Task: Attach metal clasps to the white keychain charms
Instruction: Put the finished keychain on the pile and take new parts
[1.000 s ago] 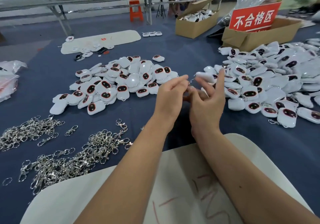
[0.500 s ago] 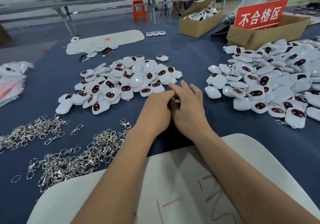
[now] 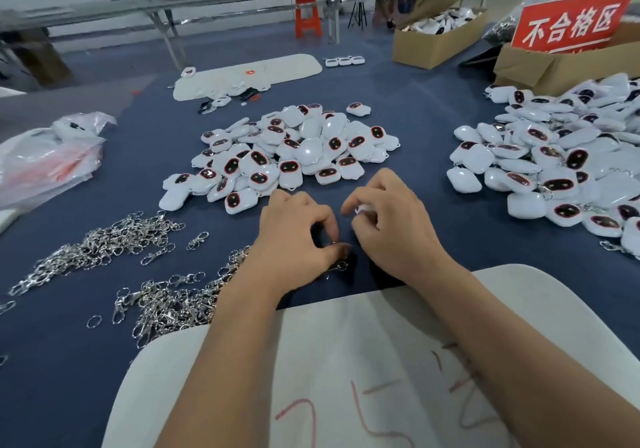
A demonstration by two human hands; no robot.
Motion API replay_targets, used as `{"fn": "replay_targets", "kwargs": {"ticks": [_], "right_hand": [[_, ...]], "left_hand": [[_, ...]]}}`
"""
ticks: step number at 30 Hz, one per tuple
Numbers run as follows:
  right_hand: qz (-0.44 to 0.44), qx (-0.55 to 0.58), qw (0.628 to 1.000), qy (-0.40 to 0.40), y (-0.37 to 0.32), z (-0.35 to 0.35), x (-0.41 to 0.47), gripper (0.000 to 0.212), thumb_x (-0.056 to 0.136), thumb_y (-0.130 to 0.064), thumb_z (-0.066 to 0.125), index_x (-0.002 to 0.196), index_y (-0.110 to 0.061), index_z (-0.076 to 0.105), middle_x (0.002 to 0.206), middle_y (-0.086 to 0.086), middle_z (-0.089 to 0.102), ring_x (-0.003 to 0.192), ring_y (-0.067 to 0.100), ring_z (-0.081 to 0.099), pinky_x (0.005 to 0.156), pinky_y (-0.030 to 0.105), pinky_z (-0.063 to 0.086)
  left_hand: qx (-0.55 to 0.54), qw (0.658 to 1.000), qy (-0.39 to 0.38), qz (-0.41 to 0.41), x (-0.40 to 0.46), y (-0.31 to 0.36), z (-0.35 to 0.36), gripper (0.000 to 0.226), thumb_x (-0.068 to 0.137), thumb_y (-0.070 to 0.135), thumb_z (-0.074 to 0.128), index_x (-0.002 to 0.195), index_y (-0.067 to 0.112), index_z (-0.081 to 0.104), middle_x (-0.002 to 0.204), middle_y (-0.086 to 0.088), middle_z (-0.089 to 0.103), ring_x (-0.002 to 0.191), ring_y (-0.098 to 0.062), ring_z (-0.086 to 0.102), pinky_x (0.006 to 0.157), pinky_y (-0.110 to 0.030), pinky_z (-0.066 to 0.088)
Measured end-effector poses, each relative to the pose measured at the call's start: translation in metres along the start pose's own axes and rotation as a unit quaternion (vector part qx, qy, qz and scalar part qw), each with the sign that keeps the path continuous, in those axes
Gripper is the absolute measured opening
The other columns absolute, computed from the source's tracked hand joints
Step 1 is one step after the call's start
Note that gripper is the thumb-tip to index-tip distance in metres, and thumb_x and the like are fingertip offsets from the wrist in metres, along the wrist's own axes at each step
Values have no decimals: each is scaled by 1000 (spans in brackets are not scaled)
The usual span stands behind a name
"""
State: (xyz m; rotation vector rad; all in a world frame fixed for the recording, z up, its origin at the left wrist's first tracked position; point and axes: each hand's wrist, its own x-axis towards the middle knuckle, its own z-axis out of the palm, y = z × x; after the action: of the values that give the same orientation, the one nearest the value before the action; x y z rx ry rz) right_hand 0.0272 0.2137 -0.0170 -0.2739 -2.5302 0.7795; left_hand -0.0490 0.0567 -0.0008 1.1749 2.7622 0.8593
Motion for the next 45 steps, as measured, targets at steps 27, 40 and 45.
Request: {"fn": "replay_targets", "kwargs": {"ticks": [27, 40, 45], "right_hand": [[-10, 62, 998, -9, 5, -1, 3, 8, 103, -22, 59, 96, -21, 63, 82, -10, 65, 75, 16, 57, 70, 37, 46], [24, 195, 980, 32, 11, -4, 3, 13, 99, -15, 68, 88, -21, 70, 71, -6, 70, 60, 14, 54, 60, 21, 42], [17, 191, 979, 71, 8, -5, 2, 11, 94, -17, 76, 99, -27, 75, 81, -10, 67, 62, 19, 51, 59, 20, 43]], "left_hand": [[-243, 951, 183, -50, 9, 16, 18, 9, 94, 17, 68, 87, 18, 73, 82, 6, 71, 79, -13, 67, 78, -30, 55], [-405, 891, 189, -74, 13, 18, 21, 9, 91, 3, 72, 86, 9, 76, 73, -5, 74, 62, -14, 68, 65, -24, 58], [-404, 891, 186, -85, 13, 16, 22, 6, 89, 8, 77, 83, 9, 75, 71, -8, 74, 58, -13, 66, 63, -26, 57]]}}
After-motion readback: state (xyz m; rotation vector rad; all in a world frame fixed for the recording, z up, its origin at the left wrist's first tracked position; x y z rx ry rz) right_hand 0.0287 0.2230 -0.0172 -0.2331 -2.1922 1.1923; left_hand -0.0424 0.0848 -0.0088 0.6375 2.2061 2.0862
